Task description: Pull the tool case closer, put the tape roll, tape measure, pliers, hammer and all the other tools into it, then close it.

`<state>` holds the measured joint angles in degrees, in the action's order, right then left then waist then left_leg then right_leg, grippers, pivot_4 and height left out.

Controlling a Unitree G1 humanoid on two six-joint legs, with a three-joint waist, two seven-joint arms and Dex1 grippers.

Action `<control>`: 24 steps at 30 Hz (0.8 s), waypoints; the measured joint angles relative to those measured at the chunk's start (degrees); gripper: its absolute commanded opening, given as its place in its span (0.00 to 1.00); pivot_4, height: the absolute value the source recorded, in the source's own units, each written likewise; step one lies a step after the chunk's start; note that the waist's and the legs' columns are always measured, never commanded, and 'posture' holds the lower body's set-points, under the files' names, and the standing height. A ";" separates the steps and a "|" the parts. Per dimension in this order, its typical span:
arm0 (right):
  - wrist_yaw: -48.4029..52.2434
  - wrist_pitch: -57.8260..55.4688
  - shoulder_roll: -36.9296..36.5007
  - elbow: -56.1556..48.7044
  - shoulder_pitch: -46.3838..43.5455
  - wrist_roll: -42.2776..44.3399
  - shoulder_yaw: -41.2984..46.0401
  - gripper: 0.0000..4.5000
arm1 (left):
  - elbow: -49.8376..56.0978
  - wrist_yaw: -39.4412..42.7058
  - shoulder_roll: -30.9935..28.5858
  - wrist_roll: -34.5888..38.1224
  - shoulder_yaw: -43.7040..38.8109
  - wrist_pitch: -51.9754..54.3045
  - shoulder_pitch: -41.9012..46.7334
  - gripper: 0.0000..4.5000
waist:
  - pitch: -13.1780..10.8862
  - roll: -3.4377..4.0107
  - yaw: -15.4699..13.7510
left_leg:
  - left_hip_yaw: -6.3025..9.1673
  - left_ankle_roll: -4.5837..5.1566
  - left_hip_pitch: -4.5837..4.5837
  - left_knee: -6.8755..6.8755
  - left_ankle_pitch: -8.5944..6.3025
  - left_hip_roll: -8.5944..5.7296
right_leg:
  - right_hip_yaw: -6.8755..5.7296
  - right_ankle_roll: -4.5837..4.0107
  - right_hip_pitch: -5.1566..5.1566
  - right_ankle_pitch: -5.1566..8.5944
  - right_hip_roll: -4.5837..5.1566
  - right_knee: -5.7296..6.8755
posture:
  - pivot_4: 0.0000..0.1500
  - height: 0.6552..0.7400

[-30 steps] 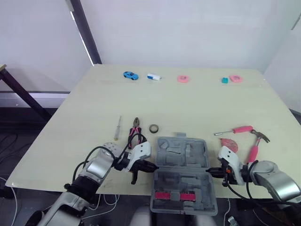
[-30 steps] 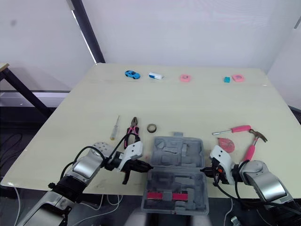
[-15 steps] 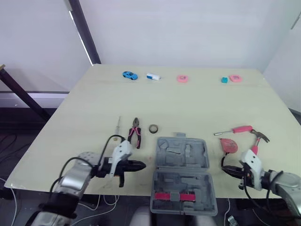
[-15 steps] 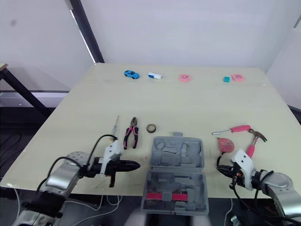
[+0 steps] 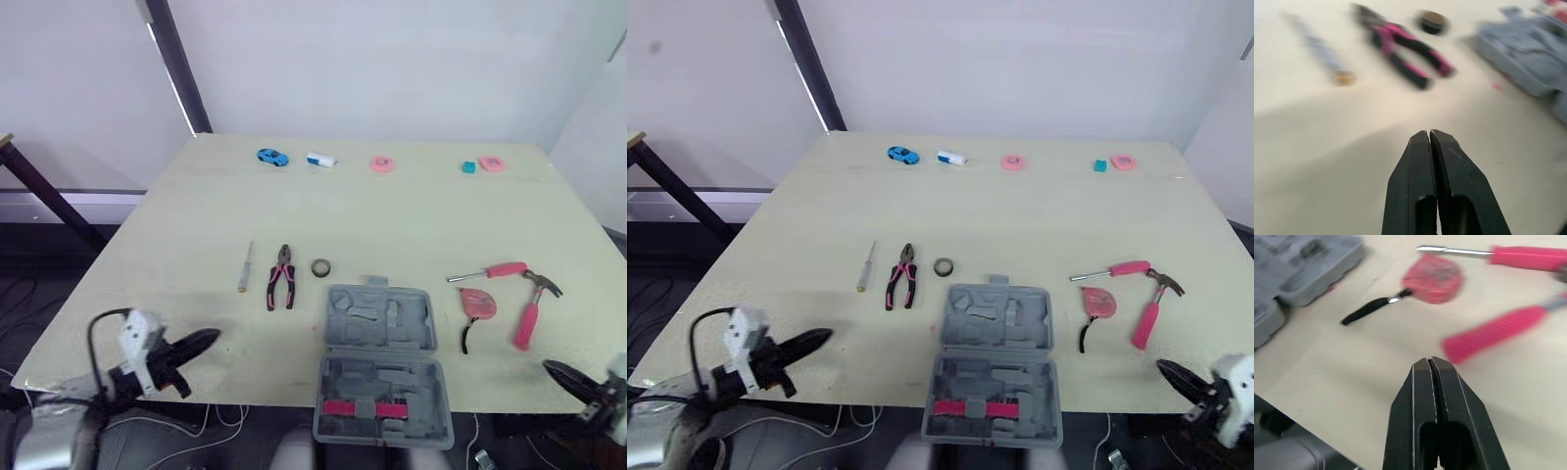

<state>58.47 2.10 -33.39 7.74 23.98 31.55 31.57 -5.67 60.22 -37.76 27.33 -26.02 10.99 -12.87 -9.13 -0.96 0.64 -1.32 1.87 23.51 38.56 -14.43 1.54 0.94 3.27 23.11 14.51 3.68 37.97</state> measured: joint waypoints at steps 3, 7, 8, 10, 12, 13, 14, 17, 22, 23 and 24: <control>0.74 0.56 -0.21 2.93 0.49 0.74 2.44 0.40 | -1.90 0.01 -0.17 0.31 -1.94 -0.73 -1.22 0.44 | 0.00 -0.01 0.00 | -0.01 0.00 -0.04 -0.11 0.00 0.00 | 0.00 -0.03 -0.01 0.02 0.01 -0.09 | 1.00 1.00; 7.49 5.13 -2.86 13.28 -0.63 2.06 6.44 0.80 | -7.47 0.12 -0.18 0.42 -5.21 -3.67 -3.34 0.81 | 0.00 -0.01 -0.01 | -0.08 0.00 -0.21 -0.15 0.00 0.00 | 0.03 -0.05 -0.09 0.03 0.06 -0.08 | 1.00 1.00; 7.63 5.33 -3.01 13.62 -0.74 2.08 6.68 0.88 | -7.47 0.17 -0.18 0.42 -5.21 -3.76 -3.37 0.90 | 0.00 -0.01 -0.01 | -0.09 0.00 -0.23 -0.15 0.00 0.00 | 0.03 -0.05 -0.09 0.03 0.08 -0.08 | 1.00 1.00; 9.19 6.66 -4.47 15.81 -1.73 2.09 7.35 1.00 | -7.45 0.73 -0.19 0.47 -5.26 -4.04 -3.82 1.00 | 0.00 -0.02 -0.01 | -0.15 -0.01 -0.50 -0.21 -0.01 0.01 | 0.05 -0.07 -0.34 0.04 0.13 -0.09 | 1.00 1.00; 11.26 7.43 -5.58 17.96 -2.72 2.05 7.58 1.00 | -7.40 0.87 -0.19 0.99 -5.26 -4.10 -3.66 1.00 | 0.02 -0.04 -0.02 | -0.15 -0.01 -0.66 -0.27 -0.02 0.03 | 0.04 -0.12 -0.42 0.08 0.40 -0.10 | 1.00 1.00; 11.30 7.44 -5.58 18.02 -2.76 2.04 7.57 1.00 | -7.40 0.87 -0.19 1.00 -5.26 -4.10 -3.65 1.00 | 0.02 -0.04 -0.03 | -0.15 -0.01 -0.66 -0.28 -0.02 0.04 | 0.04 -0.12 -0.42 0.08 0.40 -0.10 | 1.00 1.00; 11.71 7.49 -5.58 18.45 -3.20 1.94 7.44 1.00 | -7.41 0.86 -0.17 1.01 -5.26 -4.11 -3.54 1.00 | 0.02 -0.04 -0.03 | -0.15 -0.01 -0.66 -0.28 -0.02 0.04 | 0.04 -0.13 -0.42 0.08 0.42 -0.10 | 1.00 1.00; 12.58 7.47 -5.58 18.67 -4.41 1.85 6.59 1.00 | -7.42 0.83 -0.17 1.01 -5.23 -4.35 -2.79 1.00 | 0.02 -0.03 -0.02 | -0.15 -0.01 -0.66 -0.28 -0.02 0.04 | 0.05 -0.13 -0.42 0.08 0.45 -0.10 | 1.00 1.00; 14.15 5.73 -5.16 14.95 -4.89 2.13 3.94 1.00 | -7.34 0.79 -0.73 0.31 -4.06 -5.44 -0.70 1.00 | 0.02 -0.02 -0.08 | -0.14 -0.01 -0.66 -0.31 -0.02 0.06 | 0.06 -0.15 -0.42 0.07 0.50 -0.11 | 1.00 1.00; 14.30 4.85 -5.15 13.20 -4.96 2.54 3.31 1.00 | -7.14 0.73 -1.31 -0.27 -3.42 -5.54 -0.04 1.00 | 0.02 -0.02 -0.09 | -0.15 -0.01 -0.66 -0.32 -0.02 0.06 | 0.07 -0.15 -0.42 0.07 0.52 -0.11 | 1.00 1.00; 14.44 3.91 -5.08 11.44 -5.01 2.96 2.86 1.00 | -6.67 0.66 -1.80 -0.62 -2.80 -5.54 0.58 1.00 | 0.02 -0.02 -0.11 | -0.14 -0.02 -0.65 -0.32 -0.02 0.06 | 0.10 -0.15 -0.42 0.07 0.54 -0.11 | 1.00 1.00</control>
<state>72.91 6.01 -38.47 19.19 18.97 34.51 34.44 -12.33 60.88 -39.56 26.71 -28.82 5.45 -12.29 -9.11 -0.98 0.53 -1.46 1.85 22.85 38.24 -14.46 1.60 1.04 3.12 22.69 14.58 4.22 37.86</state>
